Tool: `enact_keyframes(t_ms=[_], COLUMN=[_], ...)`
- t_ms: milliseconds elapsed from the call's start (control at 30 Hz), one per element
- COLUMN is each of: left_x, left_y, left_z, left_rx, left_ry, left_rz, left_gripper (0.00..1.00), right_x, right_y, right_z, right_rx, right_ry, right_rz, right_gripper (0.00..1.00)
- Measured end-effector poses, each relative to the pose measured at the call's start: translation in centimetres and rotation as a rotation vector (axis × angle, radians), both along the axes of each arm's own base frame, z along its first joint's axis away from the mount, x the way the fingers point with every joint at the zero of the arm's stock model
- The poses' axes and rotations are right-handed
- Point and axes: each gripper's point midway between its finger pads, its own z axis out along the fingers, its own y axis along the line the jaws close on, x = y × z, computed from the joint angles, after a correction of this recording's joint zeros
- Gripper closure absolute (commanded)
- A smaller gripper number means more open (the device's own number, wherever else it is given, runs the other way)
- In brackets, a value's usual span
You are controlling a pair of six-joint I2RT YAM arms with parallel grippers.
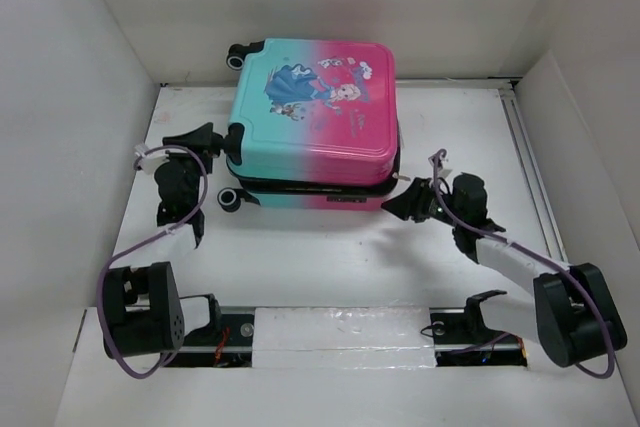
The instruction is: Pack the luggage
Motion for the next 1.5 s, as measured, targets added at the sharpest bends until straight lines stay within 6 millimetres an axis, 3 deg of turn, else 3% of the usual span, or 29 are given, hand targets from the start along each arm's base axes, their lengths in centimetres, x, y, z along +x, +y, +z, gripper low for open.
enact_keyframes(t_ms=[267, 400, 533, 567, 600, 667, 700, 767, 867, 1000, 1233, 1300, 1500], left_x=[2.0, 2.0, 1.9, 1.7, 1.7, 1.0, 0.7, -0.1, -1.4, -2.3, -2.2, -2.1, -2.0], left_y=[1.6, 1.6, 1.1, 1.0, 1.2, 1.3, 1.3, 1.5, 1.6, 1.4, -0.4, -1.0, -2.1], left_z=[5.8, 6.5, 6.1, 5.5, 5.1, 3.2, 2.4, 0.8, -1.1, -2.7, -2.7, -2.9, -2.3], left_rx=[0.101, 0.122, 0.124, 0.124, 0.133, 0.137, 0.139, 0.144, 0.146, 0.153, 0.112, 0.09, 0.045], left_ry=[-0.087, -0.11, -0.105, -0.093, -0.082, -0.031, -0.005, 0.036, 0.087, 0.134, 0.123, 0.126, 0.119], left_rz=[0.037, 0.035, 0.009, 0.009, 0.015, 0.022, 0.027, 0.038, 0.047, 0.037, -0.061, -0.091, -0.151], left_gripper=[1.0, 1.0, 1.0, 0.78, 0.65, 0.47, 0.31, 0.21, 0.19, 0.14, 0.14, 0.2, 0.25], right_x=[-6.3, -8.0, -5.8, -5.1, -4.3, -3.1, -2.8, -2.6, -2.5, -2.4, -2.8, -2.7, -2.7], right_y=[7.2, 9.3, 7.1, 6.2, 5.1, 3.3, 2.7, 2.0, 1.9, 1.9, 1.9, 2.0, 2.0], right_z=[-1.8, -1.7, -0.2, 0.6, 1.6, 3.4, 4.2, 5.1, 5.6, 4.5, 3.2, 3.1, 2.8], right_rx=[-0.062, -0.109, -0.123, -0.118, -0.114, -0.101, -0.098, -0.098, -0.105, -0.131, -0.153, -0.155, -0.159], right_ry=[0.056, 0.035, -0.011, -0.034, -0.061, -0.112, -0.134, -0.155, -0.162, -0.129, -0.089, -0.087, -0.079], right_rz=[0.283, 0.342, 0.22, 0.178, 0.128, 0.052, 0.028, 0.009, 0.011, 0.021, 0.039, 0.042, 0.044], right_gripper=[0.5, 0.51, 0.51, 0.51, 0.51, 0.5, 0.5, 0.48, 0.48, 0.48, 0.48, 0.48, 0.48])
